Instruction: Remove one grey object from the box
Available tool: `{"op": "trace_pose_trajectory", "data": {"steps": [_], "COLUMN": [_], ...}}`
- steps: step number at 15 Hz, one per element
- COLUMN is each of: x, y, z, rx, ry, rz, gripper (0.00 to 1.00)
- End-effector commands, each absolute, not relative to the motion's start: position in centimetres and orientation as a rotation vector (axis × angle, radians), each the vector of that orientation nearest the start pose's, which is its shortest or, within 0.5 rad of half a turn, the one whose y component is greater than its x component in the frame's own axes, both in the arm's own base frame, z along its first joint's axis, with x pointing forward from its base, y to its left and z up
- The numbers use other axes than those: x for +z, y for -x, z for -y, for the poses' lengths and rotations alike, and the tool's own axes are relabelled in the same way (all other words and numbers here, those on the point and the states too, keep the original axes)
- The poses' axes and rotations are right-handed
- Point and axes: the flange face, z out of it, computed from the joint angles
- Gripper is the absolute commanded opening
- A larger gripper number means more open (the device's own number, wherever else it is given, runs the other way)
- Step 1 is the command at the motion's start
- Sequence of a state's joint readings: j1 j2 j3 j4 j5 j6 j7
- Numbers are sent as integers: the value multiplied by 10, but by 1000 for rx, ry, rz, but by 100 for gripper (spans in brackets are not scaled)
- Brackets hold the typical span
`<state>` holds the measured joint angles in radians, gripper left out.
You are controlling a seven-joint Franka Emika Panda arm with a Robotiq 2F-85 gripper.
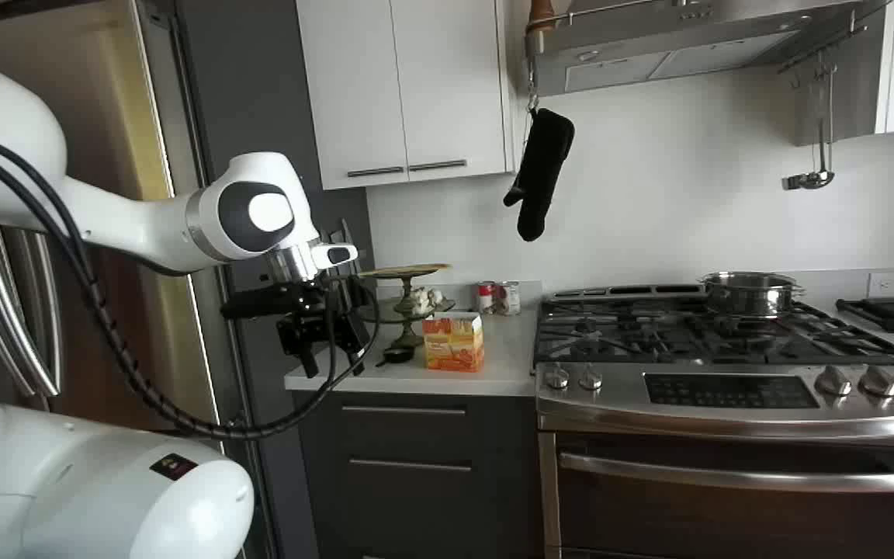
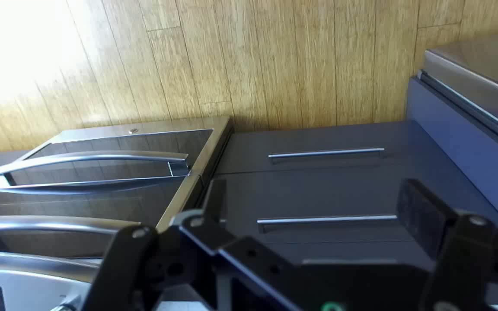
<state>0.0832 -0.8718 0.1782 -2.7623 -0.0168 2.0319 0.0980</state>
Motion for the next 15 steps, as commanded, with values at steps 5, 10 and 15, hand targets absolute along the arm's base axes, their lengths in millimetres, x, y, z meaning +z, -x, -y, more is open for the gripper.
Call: {"op": "trace_pose_trajectory", "data": {"steps": [5,10,15], "x": [442,442,470], "y": [-293,-293,-324], "z": [-73,-73,-39], "rx": [-181,-181,-319], "ry": [3267,3267,3233], "rz": [187,187,77], "gripper": [100,100,100]}}
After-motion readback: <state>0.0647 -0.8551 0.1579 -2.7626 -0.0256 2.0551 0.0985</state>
